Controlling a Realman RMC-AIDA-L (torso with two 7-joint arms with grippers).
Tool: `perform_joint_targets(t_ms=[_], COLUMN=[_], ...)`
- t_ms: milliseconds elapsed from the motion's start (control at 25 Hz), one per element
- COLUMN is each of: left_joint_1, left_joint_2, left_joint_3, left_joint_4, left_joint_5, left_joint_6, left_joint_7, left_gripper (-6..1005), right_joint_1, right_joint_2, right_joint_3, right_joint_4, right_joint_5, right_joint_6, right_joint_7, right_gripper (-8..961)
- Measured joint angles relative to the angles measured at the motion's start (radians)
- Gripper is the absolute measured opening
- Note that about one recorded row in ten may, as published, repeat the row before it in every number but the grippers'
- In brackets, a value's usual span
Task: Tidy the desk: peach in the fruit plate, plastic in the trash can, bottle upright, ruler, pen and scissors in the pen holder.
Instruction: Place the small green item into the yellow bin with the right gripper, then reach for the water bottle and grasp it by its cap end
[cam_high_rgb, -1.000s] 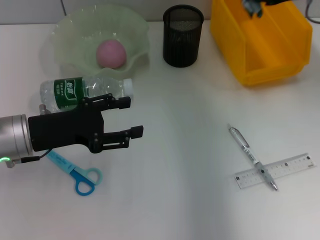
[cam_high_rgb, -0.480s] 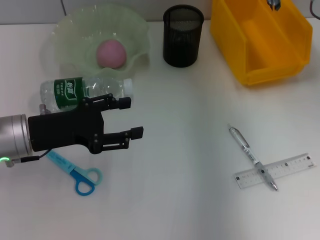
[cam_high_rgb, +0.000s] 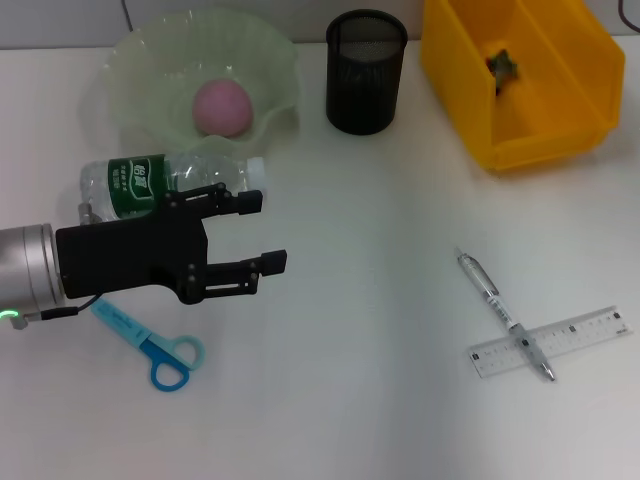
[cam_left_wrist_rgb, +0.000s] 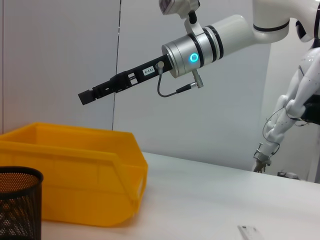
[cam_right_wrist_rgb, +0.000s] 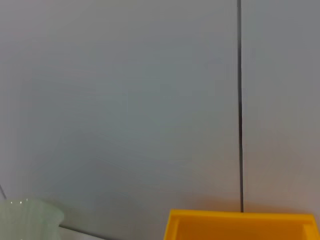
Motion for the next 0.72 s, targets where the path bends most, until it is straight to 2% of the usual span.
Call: perform_joint_targets(t_ms=[240,360,440,480,520,600,680,720], left_joint_1=[-0.002,-0.004,-0.005,-0.005,-0.005,-0.005,-0.006,-0.007], left_joint_2=[0.000,0.001,0.002,0.002,0.003,0.003,0.004,0.004], left_joint_3=[0.000,-0.001,-0.005,-0.005,-0.008,-0.008,-0.009,-0.009], left_joint_4=[0.000,0.000,0.000,0.000,0.004,0.004,0.009,0.010], left_joint_5=[0.001,0.001,0.002,0.002,0.002,0.002,0.002,0.002], left_joint_6=[-0.004,-0.002,-0.004,-0.004,-0.004,-0.004,-0.004,-0.004], left_joint_7=[0.011,0.011,0.011,0.011,0.011,0.011,0.011,0.010], left_gripper=[770,770,770,770,770,770,770,770], right_joint_1=[-0.007,-0.019,-0.061,-0.061,-0.100,-0.115,-0.152,-0.176], right_joint_2=[0.009,0.012,0.005,0.005,-0.006,-0.010,-0.027,-0.047], right_joint_3=[0.010,0.011,0.011,0.011,0.011,0.011,0.013,0.014], right_joint_4=[-0.006,-0.009,-0.011,-0.011,-0.006,0.002,0.035,0.092], right_joint_5=[0.018,0.107,0.333,0.333,0.511,0.572,0.716,0.813], right_joint_6=[0.027,0.031,-0.022,-0.022,-0.098,-0.133,-0.239,-0.349], right_joint_7=[-0.001,-0.036,-0.144,-0.144,-0.238,-0.270,-0.357,-0.429], right_gripper=[606,653,652,652,652,652,652,652])
